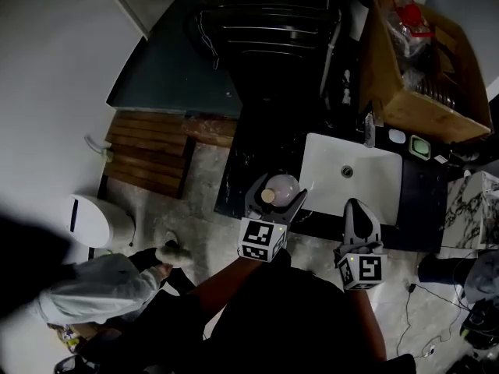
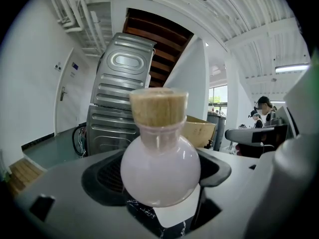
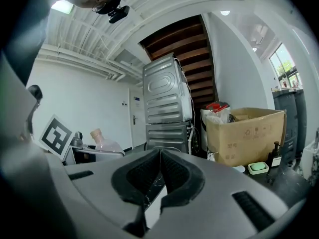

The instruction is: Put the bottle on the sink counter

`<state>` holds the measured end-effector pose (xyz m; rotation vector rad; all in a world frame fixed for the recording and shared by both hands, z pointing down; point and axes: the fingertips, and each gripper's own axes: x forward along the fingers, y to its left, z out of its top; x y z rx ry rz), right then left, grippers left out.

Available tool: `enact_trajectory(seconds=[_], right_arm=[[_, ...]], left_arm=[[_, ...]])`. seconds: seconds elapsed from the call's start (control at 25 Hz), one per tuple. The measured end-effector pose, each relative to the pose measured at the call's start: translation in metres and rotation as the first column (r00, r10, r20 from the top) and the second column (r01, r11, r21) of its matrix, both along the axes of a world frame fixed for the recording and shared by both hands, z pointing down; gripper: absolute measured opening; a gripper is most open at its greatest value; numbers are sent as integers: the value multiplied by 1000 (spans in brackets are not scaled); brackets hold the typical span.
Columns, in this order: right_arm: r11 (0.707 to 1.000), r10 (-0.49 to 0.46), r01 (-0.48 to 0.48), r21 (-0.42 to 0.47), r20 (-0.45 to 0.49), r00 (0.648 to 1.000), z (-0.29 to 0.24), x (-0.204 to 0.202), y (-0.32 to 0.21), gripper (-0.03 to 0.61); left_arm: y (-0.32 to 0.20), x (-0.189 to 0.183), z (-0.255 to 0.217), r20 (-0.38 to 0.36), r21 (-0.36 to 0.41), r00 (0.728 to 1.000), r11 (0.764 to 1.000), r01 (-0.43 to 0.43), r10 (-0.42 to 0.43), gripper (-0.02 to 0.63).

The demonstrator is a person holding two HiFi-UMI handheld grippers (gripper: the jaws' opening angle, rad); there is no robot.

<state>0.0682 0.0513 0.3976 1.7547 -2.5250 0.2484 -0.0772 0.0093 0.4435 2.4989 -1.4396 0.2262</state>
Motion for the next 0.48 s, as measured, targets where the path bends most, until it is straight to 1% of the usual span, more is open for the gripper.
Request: enact_trajectory(seconds=[0.16,0.32,0.48], right_arm=[[1000,6,-6,-17,-22,1000,7,-12,-14,38],[999,31,-31,-28,-18,999,14,-24,-26,38],[999,18,-19,-34,-29,999,17,-36,-28,38]], left_arm=[[-11,-8,7,-15,-15,1000,1000,-26,26,400],[-24,-16,12,-16,-15,998,998,-61,61,400],[-38,-31,14,-2,-10,999,998,-54,54,400]])
